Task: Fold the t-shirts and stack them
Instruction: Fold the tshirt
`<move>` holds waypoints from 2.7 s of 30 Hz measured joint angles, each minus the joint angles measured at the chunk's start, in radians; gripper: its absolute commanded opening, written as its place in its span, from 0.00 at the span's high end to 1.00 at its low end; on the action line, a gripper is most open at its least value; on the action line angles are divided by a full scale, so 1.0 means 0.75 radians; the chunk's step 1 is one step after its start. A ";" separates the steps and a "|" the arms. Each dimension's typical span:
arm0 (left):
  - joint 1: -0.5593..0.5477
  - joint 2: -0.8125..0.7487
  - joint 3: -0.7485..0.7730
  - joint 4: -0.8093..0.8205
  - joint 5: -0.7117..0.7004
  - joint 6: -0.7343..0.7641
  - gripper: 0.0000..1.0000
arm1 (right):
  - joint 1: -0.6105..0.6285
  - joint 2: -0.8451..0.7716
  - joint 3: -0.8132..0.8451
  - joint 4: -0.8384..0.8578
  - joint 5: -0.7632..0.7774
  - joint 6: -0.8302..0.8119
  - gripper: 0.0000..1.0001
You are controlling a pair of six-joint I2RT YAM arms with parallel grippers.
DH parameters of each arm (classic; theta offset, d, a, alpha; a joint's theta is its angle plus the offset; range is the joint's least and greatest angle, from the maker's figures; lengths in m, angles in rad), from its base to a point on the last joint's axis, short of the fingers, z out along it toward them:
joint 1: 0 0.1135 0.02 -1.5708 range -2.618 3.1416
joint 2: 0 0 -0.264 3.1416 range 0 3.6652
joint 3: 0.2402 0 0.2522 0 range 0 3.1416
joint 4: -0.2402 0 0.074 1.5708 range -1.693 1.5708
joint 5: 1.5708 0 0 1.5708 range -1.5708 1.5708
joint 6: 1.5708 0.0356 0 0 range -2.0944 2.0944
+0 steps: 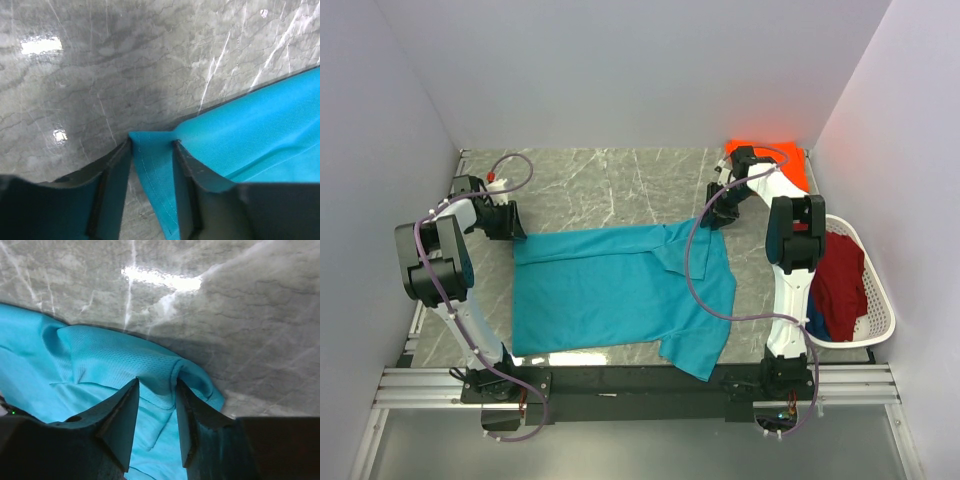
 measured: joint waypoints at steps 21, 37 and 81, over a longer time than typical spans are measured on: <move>-0.014 -0.292 -0.153 0.034 0.152 0.113 0.49 | -0.007 -0.202 -0.239 -0.015 -0.063 -0.015 1.00; -1.057 -0.461 -0.332 0.471 0.003 0.456 0.39 | -0.035 -0.099 -0.172 0.010 -0.073 -0.016 1.00; -1.586 0.028 -0.309 1.101 -0.465 1.014 0.71 | -0.063 -0.054 -0.167 -0.019 -0.173 -0.027 1.00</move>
